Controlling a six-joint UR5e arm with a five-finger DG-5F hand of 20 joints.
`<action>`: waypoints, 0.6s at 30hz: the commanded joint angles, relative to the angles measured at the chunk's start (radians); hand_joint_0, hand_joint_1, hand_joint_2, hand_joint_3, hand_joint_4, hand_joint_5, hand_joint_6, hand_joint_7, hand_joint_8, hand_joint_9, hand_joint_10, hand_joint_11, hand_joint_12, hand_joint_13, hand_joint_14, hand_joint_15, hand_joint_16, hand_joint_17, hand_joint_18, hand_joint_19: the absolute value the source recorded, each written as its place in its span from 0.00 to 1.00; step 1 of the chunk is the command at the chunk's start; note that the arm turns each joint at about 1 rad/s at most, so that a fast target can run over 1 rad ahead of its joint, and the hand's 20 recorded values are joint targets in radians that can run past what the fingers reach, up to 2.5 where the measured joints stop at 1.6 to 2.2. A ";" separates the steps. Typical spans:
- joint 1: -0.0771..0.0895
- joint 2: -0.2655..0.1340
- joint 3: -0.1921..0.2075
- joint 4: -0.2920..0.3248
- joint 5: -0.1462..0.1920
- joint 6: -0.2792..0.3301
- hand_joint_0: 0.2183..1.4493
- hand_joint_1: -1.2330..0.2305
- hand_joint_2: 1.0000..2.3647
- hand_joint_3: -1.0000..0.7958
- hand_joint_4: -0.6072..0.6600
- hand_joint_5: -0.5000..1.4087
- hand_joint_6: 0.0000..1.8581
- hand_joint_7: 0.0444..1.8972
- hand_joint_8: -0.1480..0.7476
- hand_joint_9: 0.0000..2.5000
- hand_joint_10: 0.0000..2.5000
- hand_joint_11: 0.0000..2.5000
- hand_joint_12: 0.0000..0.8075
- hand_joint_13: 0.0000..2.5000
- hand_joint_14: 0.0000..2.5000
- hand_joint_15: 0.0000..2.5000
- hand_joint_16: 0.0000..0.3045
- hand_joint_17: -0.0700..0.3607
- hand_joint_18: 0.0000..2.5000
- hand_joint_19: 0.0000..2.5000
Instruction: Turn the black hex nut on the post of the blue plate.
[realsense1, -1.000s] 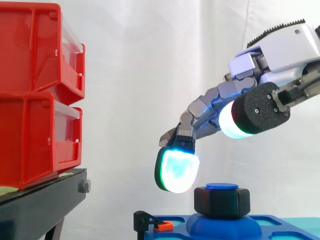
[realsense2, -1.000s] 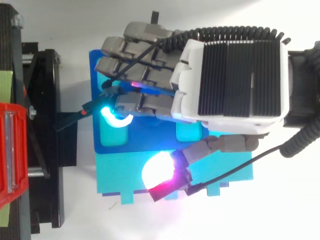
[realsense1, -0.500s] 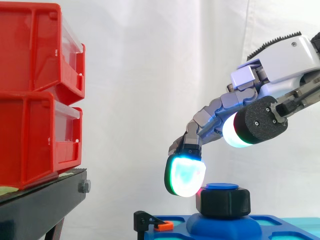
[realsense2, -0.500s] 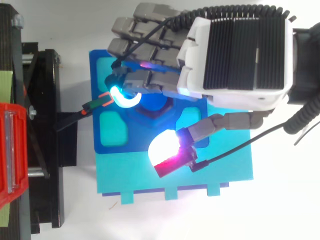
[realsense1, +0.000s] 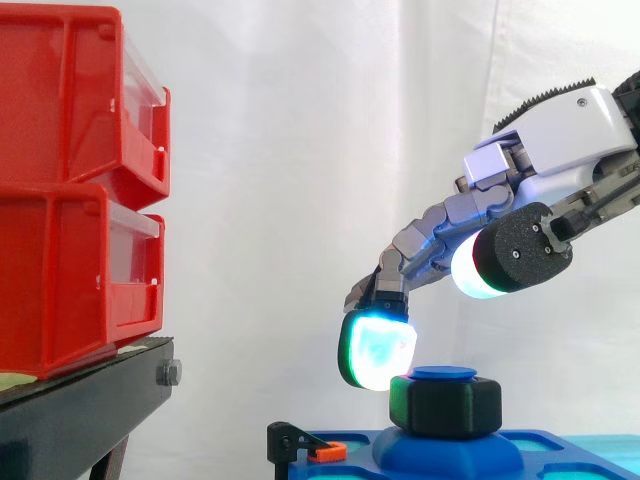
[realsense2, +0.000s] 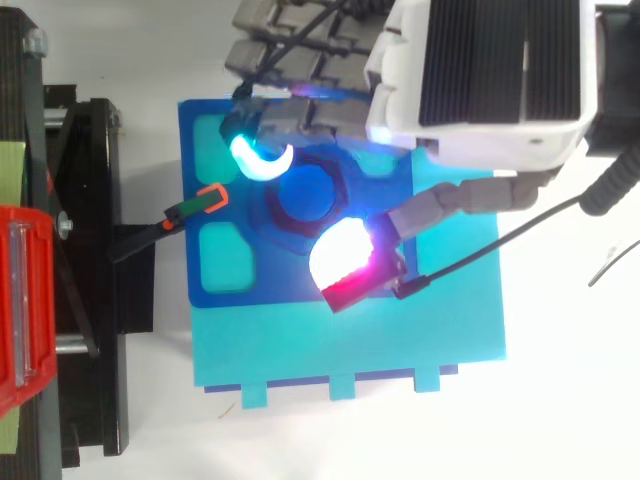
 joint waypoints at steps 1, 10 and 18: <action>-0.019 0.000 0.007 -0.004 -0.024 -0.014 0.19 0.67 0.00 0.28 0.66 0.17 0.27 0.37 0.42 0.09 0.00 0.00 0.44 0.00 0.00 0.00 0.20 0.48 0.00 0.00; -0.041 0.000 0.076 -0.073 -0.052 -0.051 0.19 0.67 0.00 0.28 0.66 0.17 0.27 0.37 0.42 0.09 0.00 0.00 0.44 0.00 0.00 0.00 0.20 0.48 0.00 0.00; -0.021 -0.001 0.073 -0.029 -0.045 -0.048 0.19 0.67 0.00 0.28 0.66 0.17 0.27 0.37 0.43 0.09 0.00 0.00 0.44 0.00 0.00 0.00 0.20 0.48 0.00 0.00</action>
